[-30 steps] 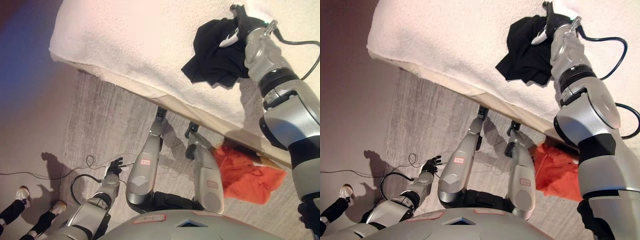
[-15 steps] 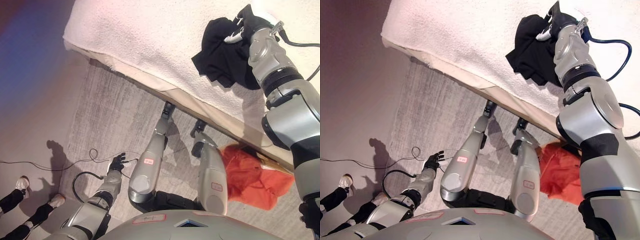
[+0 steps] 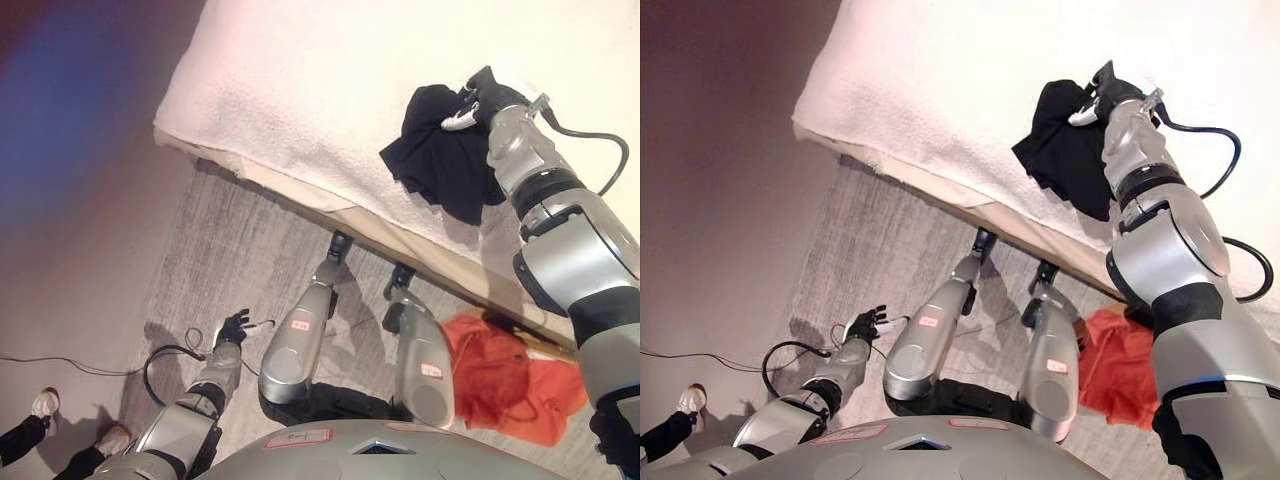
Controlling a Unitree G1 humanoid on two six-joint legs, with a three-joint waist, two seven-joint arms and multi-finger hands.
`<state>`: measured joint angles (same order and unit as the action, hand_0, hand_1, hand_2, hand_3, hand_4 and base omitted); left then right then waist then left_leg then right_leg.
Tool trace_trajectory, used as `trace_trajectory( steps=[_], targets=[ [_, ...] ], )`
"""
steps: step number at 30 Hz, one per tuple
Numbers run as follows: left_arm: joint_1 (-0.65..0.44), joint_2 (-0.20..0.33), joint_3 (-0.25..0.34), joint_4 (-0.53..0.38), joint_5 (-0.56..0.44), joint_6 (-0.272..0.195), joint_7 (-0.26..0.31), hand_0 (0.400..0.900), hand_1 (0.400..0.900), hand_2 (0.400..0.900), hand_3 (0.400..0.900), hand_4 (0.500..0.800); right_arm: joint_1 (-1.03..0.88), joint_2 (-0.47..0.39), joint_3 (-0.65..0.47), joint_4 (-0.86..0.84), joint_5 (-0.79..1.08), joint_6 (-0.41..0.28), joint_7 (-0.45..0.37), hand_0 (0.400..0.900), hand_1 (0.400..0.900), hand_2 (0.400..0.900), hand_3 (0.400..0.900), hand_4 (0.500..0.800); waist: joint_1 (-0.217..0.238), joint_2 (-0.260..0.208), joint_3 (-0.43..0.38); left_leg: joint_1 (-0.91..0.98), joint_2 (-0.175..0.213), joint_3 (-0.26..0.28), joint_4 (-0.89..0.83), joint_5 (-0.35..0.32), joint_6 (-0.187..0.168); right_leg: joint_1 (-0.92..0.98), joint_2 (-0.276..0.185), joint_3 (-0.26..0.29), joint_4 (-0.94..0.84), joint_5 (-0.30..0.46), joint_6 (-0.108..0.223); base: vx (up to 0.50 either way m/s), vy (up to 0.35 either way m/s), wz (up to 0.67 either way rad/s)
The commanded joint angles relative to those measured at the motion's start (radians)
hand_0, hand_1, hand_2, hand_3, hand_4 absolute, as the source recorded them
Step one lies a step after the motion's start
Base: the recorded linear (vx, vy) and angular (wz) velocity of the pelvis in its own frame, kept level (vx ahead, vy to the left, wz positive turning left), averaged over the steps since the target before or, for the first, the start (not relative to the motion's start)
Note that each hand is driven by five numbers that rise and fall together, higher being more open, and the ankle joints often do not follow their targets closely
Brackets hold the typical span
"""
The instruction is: Put the clothes on the bed into the basket.
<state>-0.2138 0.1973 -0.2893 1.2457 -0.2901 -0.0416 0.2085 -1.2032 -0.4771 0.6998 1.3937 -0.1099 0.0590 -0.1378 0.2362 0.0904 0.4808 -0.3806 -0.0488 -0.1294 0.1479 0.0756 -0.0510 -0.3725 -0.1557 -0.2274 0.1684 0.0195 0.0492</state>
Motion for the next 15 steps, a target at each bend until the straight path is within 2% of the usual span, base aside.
trace_trajectory(
  steps=[1, 5, 15],
  targets=[
    [0.073, 0.061, -0.001, 0.104, 0.017, 0.014, 0.012, 0.9, 0.9, 0.9, 0.9, 0.8, -0.015, -0.058, 0.015, -0.037, 0.002, -0.026, -0.037, 0.4, 0.4, 0.4, 0.4, 0.5, -0.035, -0.087, -0.067, 0.089, 0.038, 0.014, -0.077, 0.006, -0.006, 0.096, -0.027, 0.039, -0.056, 0.068, 0.061, 0.1, 0.031, -0.49],
    [0.093, 0.07, 0.044, 0.136, 0.039, 0.027, -0.006, 0.9, 0.9, 0.9, 0.9, 0.8, 0.038, -0.107, -0.006, -0.069, -0.008, -0.028, -0.014, 0.4, 0.4, 0.4, 0.4, 0.5, -0.082, -0.12, -0.125, 0.164, 0.047, 0.059, -0.091, -0.022, 0.002, 0.136, -0.013, 0.081, -0.069, 0.065, 0.067, 0.1, 0.035, -0.54],
    [0.134, 0.066, 0.089, 0.182, 0.091, 0.047, -0.035, 0.9, 0.9, 0.9, 0.9, 0.8, 0.187, -0.244, -0.091, -0.125, -0.011, -0.037, 0.018, 0.4, 0.4, 0.4, 0.4, 0.5, -0.179, -0.14, -0.259, 0.297, 0.07, 0.154, -0.169, -0.04, 0.007, 0.19, 0.003, 0.168, -0.106, 0.075, 0.088, 0.08, 0.03, -0.41]
  ],
)
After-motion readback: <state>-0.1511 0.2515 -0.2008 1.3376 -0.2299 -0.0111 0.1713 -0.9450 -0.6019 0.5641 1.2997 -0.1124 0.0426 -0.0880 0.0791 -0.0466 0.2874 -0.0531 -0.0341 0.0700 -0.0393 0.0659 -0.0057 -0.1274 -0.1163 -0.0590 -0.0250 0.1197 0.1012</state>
